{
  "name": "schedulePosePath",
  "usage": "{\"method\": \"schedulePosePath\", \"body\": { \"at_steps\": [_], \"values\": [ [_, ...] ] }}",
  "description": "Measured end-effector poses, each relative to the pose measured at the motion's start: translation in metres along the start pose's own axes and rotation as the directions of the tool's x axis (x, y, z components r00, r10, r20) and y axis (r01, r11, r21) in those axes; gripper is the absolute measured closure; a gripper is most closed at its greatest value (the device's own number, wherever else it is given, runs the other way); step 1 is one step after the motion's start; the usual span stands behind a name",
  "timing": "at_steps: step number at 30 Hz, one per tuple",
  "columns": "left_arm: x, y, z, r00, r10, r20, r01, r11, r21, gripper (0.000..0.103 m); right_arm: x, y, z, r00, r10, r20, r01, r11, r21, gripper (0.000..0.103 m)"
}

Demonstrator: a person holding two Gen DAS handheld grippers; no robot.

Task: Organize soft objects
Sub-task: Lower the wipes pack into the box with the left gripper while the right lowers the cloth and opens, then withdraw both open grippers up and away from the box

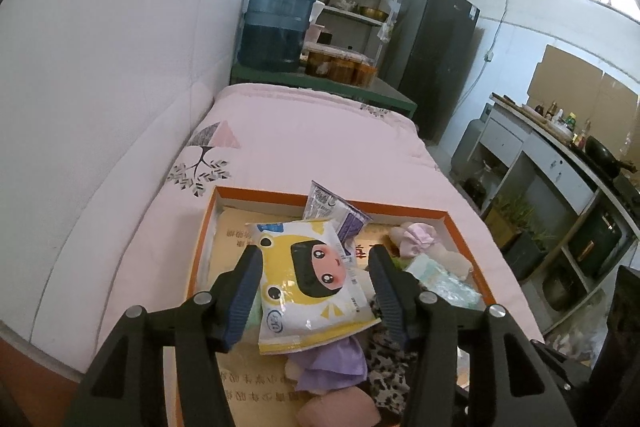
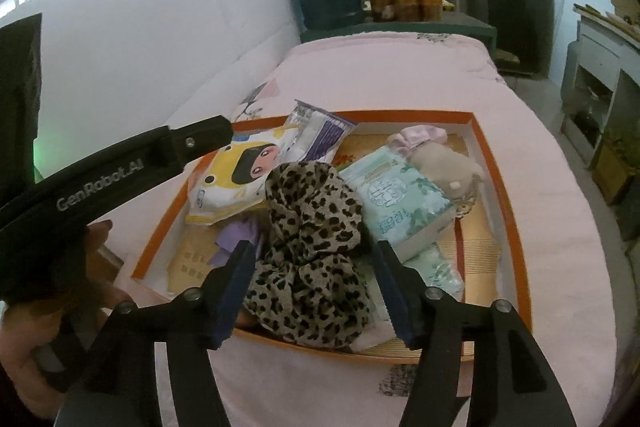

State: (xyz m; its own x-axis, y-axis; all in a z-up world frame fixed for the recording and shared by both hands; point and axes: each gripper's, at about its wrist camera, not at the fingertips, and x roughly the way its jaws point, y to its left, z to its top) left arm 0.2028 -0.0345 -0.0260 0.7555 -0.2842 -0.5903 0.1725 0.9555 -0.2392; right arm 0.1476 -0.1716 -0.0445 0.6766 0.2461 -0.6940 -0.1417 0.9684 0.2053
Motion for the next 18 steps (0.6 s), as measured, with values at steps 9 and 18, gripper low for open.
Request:
{"method": "schedulePosePath", "body": {
  "at_steps": [9,18],
  "values": [
    [-0.019,-0.005,0.000,1.000,-0.002,0.025,0.002,1.000,0.003,0.037,-0.017,-0.003,-0.001,1.000,-0.025,0.016,0.024,1.000,0.015,0.029],
    [-0.037,-0.009,-0.002,0.999,-0.002,0.033,0.002,1.000,0.010,0.037,-0.035,0.003,-0.008,0.999,-0.031,0.030,0.031,0.999,0.012,0.029]
  ]
}}
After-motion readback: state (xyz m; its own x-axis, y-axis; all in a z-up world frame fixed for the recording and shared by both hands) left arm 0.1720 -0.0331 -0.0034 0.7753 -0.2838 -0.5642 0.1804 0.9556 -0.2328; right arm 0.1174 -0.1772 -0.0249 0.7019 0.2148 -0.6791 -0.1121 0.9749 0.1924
